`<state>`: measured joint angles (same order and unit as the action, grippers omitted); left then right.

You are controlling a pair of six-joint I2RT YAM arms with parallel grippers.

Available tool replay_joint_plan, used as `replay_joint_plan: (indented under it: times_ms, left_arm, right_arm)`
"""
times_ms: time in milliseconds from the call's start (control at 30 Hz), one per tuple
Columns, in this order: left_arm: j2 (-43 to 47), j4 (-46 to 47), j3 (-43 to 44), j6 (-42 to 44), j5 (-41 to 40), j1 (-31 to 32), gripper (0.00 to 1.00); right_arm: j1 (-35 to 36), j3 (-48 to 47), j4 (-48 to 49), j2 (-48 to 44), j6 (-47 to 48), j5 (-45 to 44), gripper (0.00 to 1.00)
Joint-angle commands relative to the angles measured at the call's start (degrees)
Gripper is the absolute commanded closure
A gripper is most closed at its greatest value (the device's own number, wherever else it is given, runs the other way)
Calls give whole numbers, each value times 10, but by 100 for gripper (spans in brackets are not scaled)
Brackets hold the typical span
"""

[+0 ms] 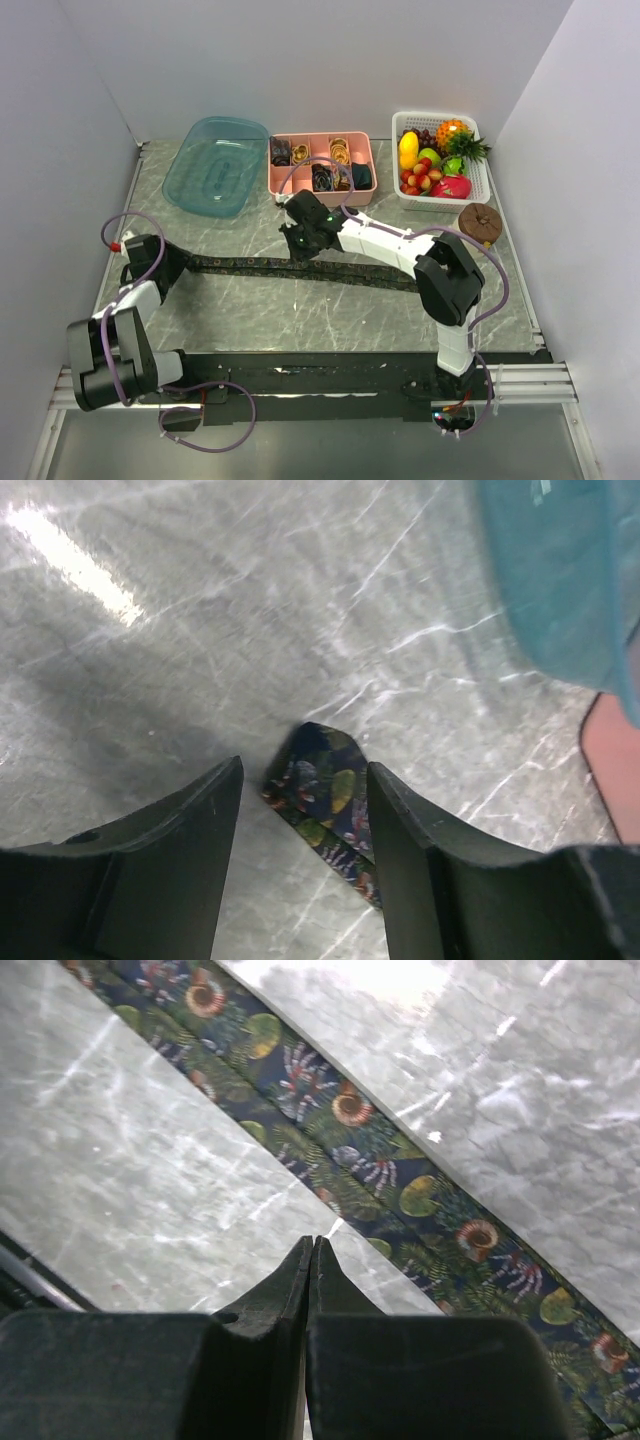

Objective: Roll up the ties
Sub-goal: Flatten out the tie at the center of the board, then roll the tie at the center of the board.

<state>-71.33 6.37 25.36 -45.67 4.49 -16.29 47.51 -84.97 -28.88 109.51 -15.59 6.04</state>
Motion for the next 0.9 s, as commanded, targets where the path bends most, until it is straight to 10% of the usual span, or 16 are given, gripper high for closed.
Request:
replay_joint_plan:
  times_ms: [0, 433, 867]
  left_arm:
    - [-25, 53, -13, 9, 25, -6, 43]
    - [-49, 77, -17, 8, 41, -6, 54]
    - [-58, 97, -17, 15, 57, -6, 89]
  right_arm:
    - [-10, -30, 22, -15, -10, 39, 100]
    - [-12, -49, 134, 15, -74, 193, 100]
    - [-8, -93, 213, 92, -118, 216, 100]
